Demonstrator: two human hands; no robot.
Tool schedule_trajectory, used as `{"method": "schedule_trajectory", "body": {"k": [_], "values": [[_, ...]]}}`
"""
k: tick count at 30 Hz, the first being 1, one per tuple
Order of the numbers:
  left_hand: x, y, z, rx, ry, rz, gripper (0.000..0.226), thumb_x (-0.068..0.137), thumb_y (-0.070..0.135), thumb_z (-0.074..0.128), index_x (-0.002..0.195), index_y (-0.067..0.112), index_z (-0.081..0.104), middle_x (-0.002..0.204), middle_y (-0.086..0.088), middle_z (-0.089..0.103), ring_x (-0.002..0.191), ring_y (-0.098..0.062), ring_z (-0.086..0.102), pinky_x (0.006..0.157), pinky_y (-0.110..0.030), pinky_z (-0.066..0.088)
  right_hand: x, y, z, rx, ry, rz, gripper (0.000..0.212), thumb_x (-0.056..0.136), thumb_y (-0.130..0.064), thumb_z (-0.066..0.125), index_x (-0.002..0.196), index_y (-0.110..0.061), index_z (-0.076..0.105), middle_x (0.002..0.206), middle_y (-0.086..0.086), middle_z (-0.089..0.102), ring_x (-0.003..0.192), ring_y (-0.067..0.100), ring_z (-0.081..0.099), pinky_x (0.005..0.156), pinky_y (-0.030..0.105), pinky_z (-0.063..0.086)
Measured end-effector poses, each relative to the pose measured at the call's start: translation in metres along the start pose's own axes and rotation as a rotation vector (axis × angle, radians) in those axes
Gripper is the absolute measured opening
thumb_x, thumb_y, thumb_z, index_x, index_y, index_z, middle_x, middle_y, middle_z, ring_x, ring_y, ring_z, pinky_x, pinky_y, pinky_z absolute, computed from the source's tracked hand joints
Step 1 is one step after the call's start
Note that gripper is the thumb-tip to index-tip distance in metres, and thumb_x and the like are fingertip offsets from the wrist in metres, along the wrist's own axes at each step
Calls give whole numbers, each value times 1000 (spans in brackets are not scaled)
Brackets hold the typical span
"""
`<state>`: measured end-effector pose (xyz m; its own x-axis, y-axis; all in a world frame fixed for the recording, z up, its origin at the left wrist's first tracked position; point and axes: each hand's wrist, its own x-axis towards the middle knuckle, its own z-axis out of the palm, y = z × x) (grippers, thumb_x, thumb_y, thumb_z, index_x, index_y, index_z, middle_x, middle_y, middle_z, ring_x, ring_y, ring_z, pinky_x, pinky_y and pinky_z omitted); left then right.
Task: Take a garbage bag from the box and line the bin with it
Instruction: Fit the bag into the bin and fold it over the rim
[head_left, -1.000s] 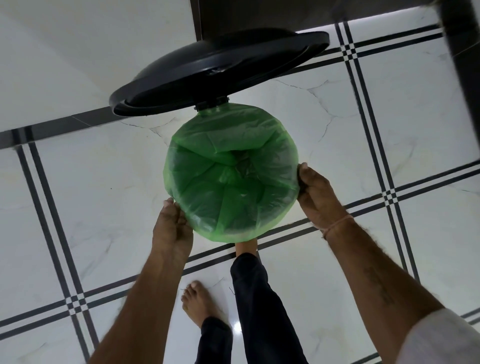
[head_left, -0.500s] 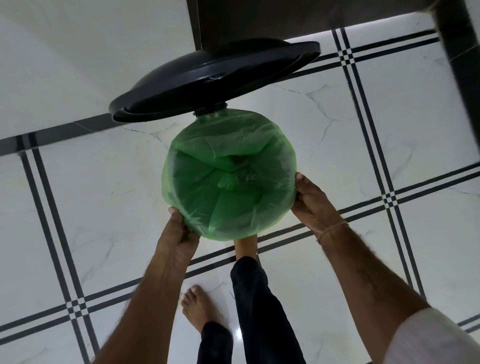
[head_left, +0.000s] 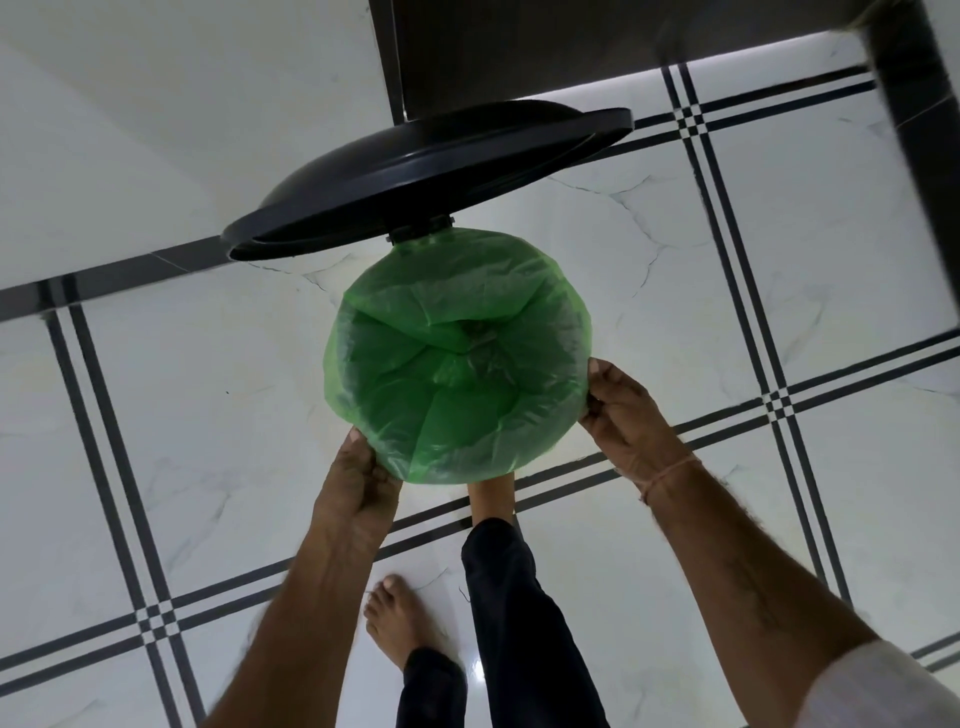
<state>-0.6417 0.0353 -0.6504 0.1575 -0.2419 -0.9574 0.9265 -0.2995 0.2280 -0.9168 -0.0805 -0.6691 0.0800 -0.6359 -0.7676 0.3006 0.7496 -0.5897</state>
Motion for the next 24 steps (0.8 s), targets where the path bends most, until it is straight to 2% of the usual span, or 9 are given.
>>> {"method": "schedule_trajectory", "body": {"k": [3, 5, 9, 12, 15, 17, 20, 23, 24], "values": [[4, 0, 1, -96, 30, 26, 26, 107, 27, 50, 102, 8, 68, 99, -7, 80, 88, -17, 76, 82, -33, 63, 3, -1, 3, 43, -18, -2, 17, 92, -22, 67, 101, -8, 71, 93, 6, 80, 86, 18, 77, 75, 34, 64], [2, 0, 0, -60, 53, -8, 31, 104, 42, 55, 103, 14, 69, 114, -8, 71, 103, -22, 68, 99, -44, 56, 2, 1, 3, 38, -8, 57, 26, 100, -36, 58, 104, -13, 72, 94, 2, 79, 87, 15, 77, 79, 37, 64], [2, -2, 1, -77, 44, -82, 40, 100, 44, 59, 120, 10, 69, 121, -10, 67, 109, -27, 68, 90, -49, 60, -2, 3, 11, 115, 28, 86, 30, 102, -32, 57, 112, -8, 72, 104, 10, 77, 99, 23, 74, 90, 41, 63], [3, 0, 2, -78, 68, -41, 36, 105, 39, 52, 105, 7, 68, 108, -8, 66, 85, -20, 62, 93, -39, 56, -3, 3, 14, 125, 31, 70, 27, 103, -25, 55, 108, -6, 73, 102, 10, 78, 97, 22, 74, 83, 35, 64], [0, 4, -1, -48, 125, -75, 34, 103, 45, 55, 88, 15, 64, 101, -3, 66, 95, -21, 65, 98, -44, 54, -8, 0, 14, 81, 74, 50, 24, 104, -25, 56, 102, -9, 73, 93, 6, 79, 87, 17, 75, 73, 33, 64], [-3, 4, -1, 1, 140, -106, 34, 101, 48, 57, 88, 18, 64, 100, -1, 66, 96, -21, 64, 103, -44, 51, -11, 1, 15, 37, 89, 51, 25, 103, -29, 57, 105, -10, 72, 94, 5, 78, 87, 18, 75, 71, 34, 64], [-6, 5, 5, -27, 91, -87, 25, 102, 34, 60, 105, 10, 68, 107, -9, 70, 107, -28, 68, 97, -51, 57, -16, 1, 20, 30, 72, 39, 25, 104, -28, 55, 108, -9, 71, 96, 6, 80, 88, 17, 78, 70, 31, 63], [0, 11, 10, -65, 89, -85, 28, 104, 27, 58, 122, 7, 65, 111, -12, 73, 101, -27, 71, 70, -51, 64, -17, 2, 25, 95, 67, 50, 27, 99, -26, 60, 114, -6, 70, 103, 11, 79, 93, 20, 78, 73, 33, 64], [2, 13, 11, -63, 84, -83, 30, 104, 26, 58, 125, 6, 64, 108, -12, 74, 100, -27, 71, 67, -52, 63, -17, 2, 26, 111, 69, 59, 29, 95, -27, 63, 113, -6, 70, 103, 12, 78, 93, 21, 78, 74, 33, 64]]}}
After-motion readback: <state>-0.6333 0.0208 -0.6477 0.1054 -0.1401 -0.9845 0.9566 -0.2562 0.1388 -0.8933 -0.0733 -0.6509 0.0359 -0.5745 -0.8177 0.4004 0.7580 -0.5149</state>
